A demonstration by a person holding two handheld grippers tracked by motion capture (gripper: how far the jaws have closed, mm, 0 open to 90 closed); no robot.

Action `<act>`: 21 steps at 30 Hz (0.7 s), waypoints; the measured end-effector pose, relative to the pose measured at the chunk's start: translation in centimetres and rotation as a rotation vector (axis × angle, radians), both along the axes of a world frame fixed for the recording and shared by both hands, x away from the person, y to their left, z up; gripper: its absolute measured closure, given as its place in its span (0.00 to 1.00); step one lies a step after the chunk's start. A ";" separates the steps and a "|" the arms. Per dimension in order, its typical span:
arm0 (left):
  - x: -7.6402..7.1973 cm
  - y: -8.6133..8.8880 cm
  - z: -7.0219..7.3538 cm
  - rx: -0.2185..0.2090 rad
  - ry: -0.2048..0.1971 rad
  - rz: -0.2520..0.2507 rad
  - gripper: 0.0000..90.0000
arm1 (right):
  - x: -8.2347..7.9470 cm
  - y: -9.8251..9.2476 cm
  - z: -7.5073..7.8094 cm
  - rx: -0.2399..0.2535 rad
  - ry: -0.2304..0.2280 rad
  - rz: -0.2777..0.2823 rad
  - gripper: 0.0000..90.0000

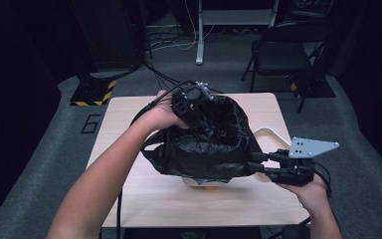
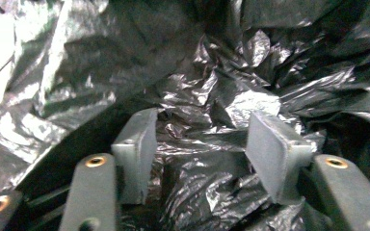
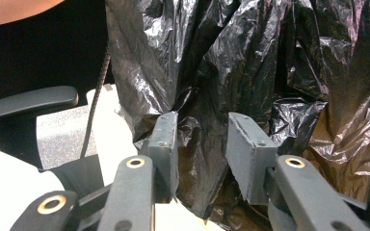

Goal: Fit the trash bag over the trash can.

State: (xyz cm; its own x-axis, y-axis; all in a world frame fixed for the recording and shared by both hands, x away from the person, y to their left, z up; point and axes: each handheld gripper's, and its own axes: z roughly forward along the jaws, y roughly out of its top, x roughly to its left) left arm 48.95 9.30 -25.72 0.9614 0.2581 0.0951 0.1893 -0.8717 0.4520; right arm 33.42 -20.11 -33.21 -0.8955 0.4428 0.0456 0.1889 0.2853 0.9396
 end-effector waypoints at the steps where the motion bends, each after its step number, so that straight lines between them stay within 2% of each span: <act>1: 0.1 0.0 -0.2 -0.009 0.000 -0.003 0.50 | 0.0 0.0 0.0 -0.001 -0.001 -0.001 0.71; 3: 0.1 0.0 -0.5 -0.005 0.007 -0.006 0.50 | 0.0 0.0 0.0 -0.004 -0.001 -0.001 0.71; 6: 0.1 -0.1 -0.9 0.025 0.027 -0.011 0.51 | 0.2 -0.1 -0.1 -0.008 -0.001 -0.008 0.71; 9: -0.2 0.1 -0.8 0.006 0.028 -0.021 0.50 | 0.2 -0.3 -0.2 -0.004 -0.001 -0.015 0.70; 10: -0.3 0.2 -0.7 -0.001 0.017 -0.021 0.49 | 0.2 -0.3 -0.1 -0.001 -0.002 -0.015 0.70; 13: -0.8 0.8 0.3 -0.053 -0.007 -0.015 0.45 | 0.2 -0.5 0.0 0.000 -0.006 -0.023 0.69; 15: -1.3 1.7 1.1 -0.118 -0.027 -0.010 0.44 | 0.2 -0.6 0.0 -0.002 -0.006 -0.029 0.69; 16: -1.5 2.1 1.4 -0.133 -0.037 -0.012 0.44 | 0.2 -0.6 0.0 -0.003 -0.006 -0.032 0.69; 19: -2.5 3.7 2.6 -0.198 -0.073 -0.011 0.43 | 0.3 -0.7 0.0 -0.003 -0.003 -0.044 0.69; 21: -3.0 5.0 3.1 -0.228 -0.081 -0.004 0.44 | 0.4 -0.7 0.0 -0.006 -0.005 -0.049 0.69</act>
